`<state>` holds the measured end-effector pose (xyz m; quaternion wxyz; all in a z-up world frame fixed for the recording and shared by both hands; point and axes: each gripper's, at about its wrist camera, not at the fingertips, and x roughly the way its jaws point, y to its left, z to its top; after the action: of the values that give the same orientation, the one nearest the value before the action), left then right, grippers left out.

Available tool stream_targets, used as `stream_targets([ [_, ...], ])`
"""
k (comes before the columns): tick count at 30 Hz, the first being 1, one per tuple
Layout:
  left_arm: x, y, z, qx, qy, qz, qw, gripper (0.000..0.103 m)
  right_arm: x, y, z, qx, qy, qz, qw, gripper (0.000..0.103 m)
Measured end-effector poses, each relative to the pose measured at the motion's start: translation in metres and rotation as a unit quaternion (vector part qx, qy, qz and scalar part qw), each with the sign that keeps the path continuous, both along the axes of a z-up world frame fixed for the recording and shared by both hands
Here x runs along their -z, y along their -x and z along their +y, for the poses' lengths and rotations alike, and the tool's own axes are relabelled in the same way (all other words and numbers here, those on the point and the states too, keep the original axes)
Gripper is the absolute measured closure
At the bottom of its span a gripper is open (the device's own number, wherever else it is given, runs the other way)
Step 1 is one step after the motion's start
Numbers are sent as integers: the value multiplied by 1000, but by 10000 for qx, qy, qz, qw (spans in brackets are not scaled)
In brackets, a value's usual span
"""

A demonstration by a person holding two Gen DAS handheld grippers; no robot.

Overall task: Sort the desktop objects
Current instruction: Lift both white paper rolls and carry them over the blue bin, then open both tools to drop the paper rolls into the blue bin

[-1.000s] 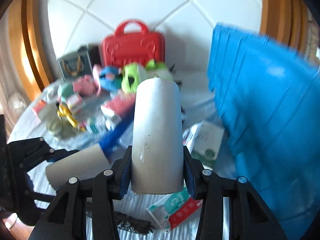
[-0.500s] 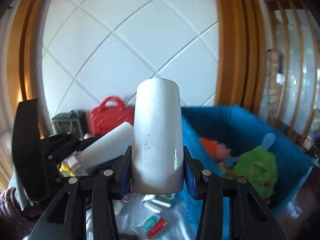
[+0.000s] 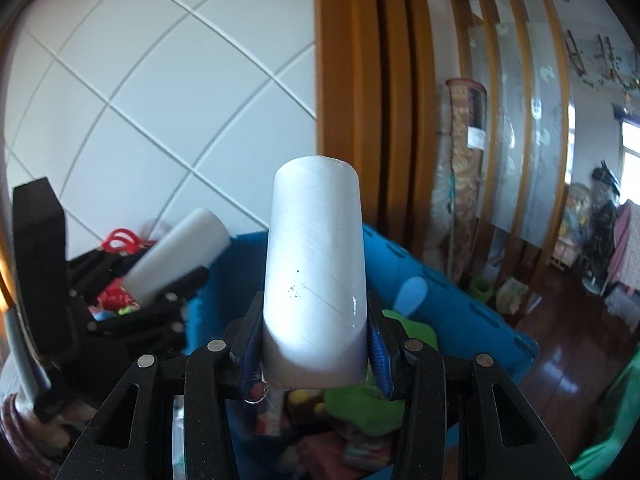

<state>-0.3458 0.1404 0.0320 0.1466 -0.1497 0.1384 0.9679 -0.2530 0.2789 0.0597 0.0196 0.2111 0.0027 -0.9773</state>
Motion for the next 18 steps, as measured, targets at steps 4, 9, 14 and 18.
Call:
stream_targets([
  [4, 5, 20, 21, -157, 109, -118, 9997, 59, 15, 29, 31, 37, 27, -227, 9997, 59],
  [9, 13, 36, 37, -359, 130, -362, 9986, 58, 32, 61, 58, 88, 54, -496, 9987, 59],
  [14, 9, 38, 56, -607, 278, -210, 9975, 37, 34, 71, 78, 144, 330, -574, 9977, 32],
  [18, -2, 22, 58, -1057, 300, 266, 9936, 0, 25, 66, 81, 237, 191, -381, 9988, 24],
])
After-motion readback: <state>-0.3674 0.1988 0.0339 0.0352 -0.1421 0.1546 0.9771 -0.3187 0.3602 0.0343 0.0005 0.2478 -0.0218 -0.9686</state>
